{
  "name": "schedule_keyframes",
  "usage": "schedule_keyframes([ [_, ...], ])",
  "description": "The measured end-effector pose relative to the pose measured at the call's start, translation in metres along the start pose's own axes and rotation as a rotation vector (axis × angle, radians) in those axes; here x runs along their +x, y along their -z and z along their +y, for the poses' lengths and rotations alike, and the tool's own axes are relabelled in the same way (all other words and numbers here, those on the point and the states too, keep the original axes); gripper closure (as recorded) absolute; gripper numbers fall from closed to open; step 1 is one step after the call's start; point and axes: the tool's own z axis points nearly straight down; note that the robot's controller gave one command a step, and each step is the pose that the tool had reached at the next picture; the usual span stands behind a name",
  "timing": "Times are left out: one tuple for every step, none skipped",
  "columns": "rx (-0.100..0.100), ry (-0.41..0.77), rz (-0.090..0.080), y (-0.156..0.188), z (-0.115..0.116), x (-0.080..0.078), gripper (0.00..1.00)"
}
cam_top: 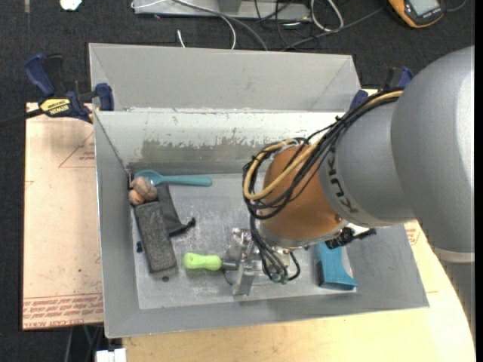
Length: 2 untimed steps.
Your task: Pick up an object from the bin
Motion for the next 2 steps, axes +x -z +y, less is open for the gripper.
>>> schedule_keyframes([
  [0.0,0.0,0.0,0.0,0.0,0.0,1.0],
  [-0.001,0.068,-0.002,0.131,-0.008,-0.013,1.0],
])
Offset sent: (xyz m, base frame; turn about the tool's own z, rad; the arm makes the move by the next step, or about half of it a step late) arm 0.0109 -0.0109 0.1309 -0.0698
